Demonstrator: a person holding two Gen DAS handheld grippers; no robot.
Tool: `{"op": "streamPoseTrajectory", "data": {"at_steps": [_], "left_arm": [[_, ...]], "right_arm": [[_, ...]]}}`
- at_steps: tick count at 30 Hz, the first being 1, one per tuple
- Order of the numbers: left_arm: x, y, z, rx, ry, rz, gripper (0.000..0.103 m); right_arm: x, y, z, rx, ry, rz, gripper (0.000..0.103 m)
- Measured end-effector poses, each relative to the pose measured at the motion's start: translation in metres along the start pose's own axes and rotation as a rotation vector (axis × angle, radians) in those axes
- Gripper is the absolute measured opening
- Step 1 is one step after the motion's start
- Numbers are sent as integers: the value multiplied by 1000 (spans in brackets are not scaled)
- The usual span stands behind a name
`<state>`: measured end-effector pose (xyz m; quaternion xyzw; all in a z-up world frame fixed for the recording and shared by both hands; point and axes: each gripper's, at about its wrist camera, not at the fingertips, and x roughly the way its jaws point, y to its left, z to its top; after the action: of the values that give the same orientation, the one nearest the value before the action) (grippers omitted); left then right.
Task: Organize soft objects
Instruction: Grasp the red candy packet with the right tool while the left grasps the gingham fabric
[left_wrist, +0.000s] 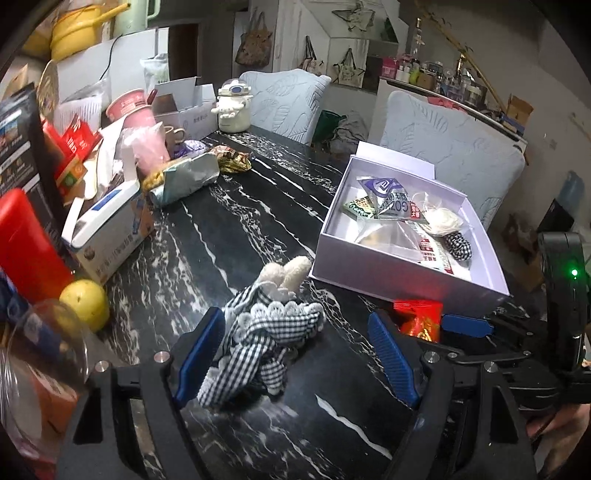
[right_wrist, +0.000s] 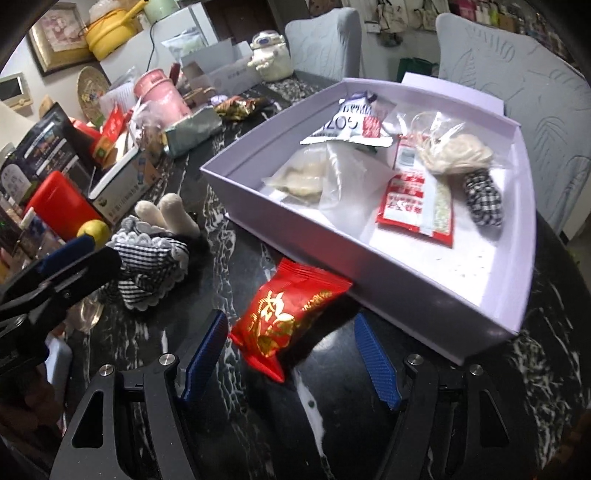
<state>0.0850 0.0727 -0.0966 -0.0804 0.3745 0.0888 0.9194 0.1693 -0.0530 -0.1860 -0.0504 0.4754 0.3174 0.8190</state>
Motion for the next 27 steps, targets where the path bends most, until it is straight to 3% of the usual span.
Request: {"op": "streamPoseTrajectory", "data": {"at_steps": [4, 8, 11, 19, 23, 27], "left_arm": [[8, -3, 4, 21, 2, -7, 80], [19, -5, 8, 18, 22, -44, 80], [28, -8, 8, 43, 46, -27, 80], [52, -23, 3, 130, 131, 57, 80], [61, -27, 1, 143, 162, 135, 80], [57, -29, 2, 107, 174, 115, 80]], "right_arm": [[5, 0, 1, -10, -7, -7, 69], [5, -1, 1, -28, -10, -14, 50], [3, -2, -1, -37, -13, -11, 47], [-3, -10, -7, -51, -25, -9, 43], [-8, -17, -10, -29, -22, 2, 43], [-13, -25, -13, 9, -20, 27, 42]]}}
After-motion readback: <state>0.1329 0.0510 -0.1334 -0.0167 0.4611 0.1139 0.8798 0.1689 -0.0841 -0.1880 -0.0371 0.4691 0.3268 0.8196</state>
